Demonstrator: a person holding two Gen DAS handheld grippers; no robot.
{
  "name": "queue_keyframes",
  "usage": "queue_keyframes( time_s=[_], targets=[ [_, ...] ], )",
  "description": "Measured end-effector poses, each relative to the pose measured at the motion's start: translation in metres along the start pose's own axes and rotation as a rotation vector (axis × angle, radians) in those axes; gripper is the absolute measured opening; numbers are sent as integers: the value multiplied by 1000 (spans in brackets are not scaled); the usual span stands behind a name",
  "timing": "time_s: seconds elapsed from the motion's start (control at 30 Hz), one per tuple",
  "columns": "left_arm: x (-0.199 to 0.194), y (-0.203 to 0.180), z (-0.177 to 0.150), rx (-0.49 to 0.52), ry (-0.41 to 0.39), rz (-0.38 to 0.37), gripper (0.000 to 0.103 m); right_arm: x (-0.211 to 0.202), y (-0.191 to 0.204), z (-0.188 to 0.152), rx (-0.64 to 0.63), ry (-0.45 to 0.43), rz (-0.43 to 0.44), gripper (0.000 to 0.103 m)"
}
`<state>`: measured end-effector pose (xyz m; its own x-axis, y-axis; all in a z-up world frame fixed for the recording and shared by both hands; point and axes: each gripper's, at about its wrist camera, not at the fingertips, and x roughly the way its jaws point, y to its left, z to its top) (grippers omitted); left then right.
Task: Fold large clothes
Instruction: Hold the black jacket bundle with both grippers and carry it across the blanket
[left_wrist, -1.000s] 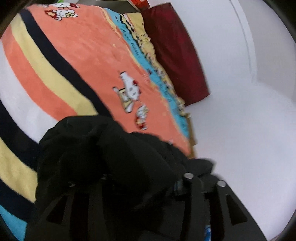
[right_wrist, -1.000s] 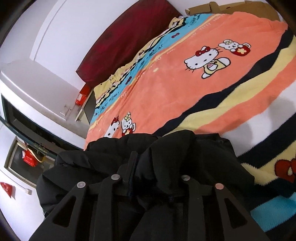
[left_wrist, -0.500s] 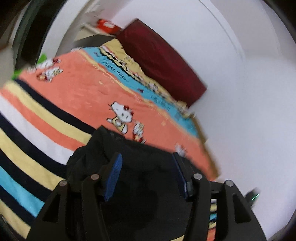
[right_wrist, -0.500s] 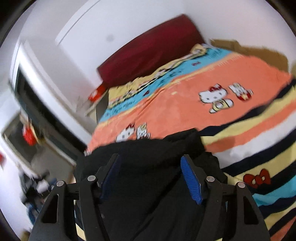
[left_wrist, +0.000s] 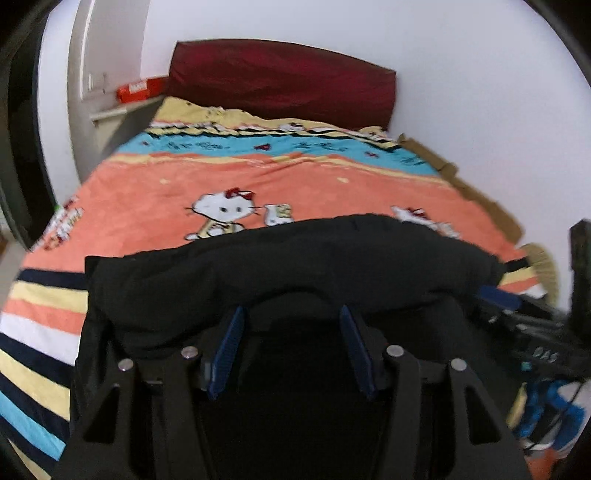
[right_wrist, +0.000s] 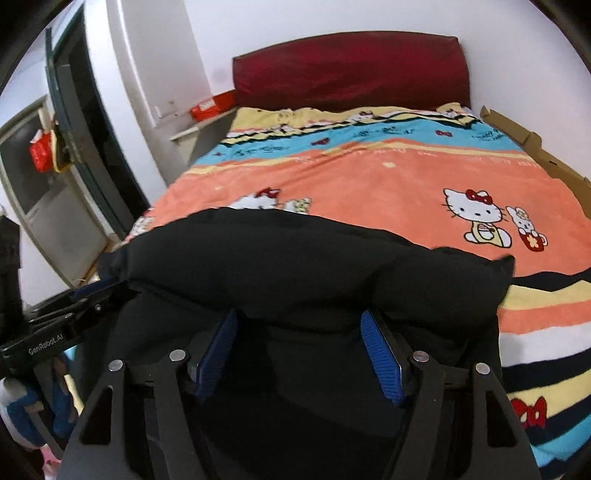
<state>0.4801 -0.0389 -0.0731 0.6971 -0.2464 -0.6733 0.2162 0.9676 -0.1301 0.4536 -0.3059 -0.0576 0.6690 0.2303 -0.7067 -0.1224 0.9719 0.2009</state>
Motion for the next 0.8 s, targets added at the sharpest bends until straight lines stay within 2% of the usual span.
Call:
queue_keyframes(
  time_s=[0.27,0.8],
  targets=[
    [41,-12,-7,73,-22,114,54,37,-23,-12,10,27,8,76],
    [69,-9,-14,68,-25,112,54,64,-35,-24,43,21,28,76]
  ],
)
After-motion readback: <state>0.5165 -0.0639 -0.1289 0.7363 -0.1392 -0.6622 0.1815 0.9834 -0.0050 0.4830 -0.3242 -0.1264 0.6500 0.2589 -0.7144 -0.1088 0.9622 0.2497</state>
